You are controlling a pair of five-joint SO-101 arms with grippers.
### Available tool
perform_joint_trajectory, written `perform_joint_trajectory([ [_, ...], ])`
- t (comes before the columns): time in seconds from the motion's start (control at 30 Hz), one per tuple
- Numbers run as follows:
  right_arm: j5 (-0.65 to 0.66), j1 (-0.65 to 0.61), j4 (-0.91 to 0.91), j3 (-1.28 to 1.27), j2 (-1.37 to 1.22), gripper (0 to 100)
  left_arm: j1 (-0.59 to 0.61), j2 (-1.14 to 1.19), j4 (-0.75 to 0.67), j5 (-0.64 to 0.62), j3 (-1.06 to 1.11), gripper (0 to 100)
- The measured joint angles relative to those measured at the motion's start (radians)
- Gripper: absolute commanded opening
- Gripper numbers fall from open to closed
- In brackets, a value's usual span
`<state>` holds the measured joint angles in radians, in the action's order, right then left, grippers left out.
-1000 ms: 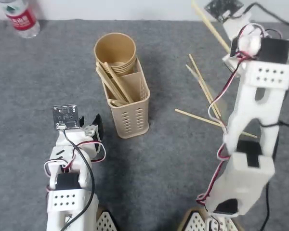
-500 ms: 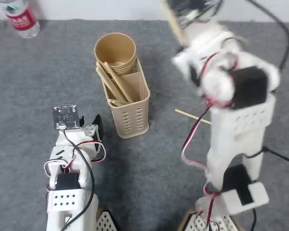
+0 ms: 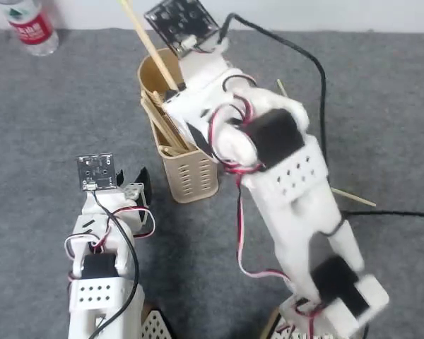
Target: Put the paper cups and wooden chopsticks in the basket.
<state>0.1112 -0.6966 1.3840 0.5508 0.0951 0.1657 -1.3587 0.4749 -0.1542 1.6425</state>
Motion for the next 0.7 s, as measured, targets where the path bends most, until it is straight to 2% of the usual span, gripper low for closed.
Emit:
perform_joint_trajectory([
  [0.13, -0.003, -0.037, -0.195, -0.269, 0.216, 0.7, 0.0, 0.0, 0.0, 0.0, 0.0, 17],
  [0.33, 0.061, -0.037, -0.644, -0.79, 0.519, 0.6, 0.0, 0.0, 0.0, 0.0, 0.0, 17],
  [0.5, 0.072, 0.017, -0.829, -0.905, 0.52, 0.6, 0.0, 0.0, 0.0, 0.0, 0.0, 17],
  [0.7, 0.075, 0.025, -0.984, -1.01, 0.416, 0.6, 0.0, 0.0, 0.0, 0.0, 0.0, 17],
])
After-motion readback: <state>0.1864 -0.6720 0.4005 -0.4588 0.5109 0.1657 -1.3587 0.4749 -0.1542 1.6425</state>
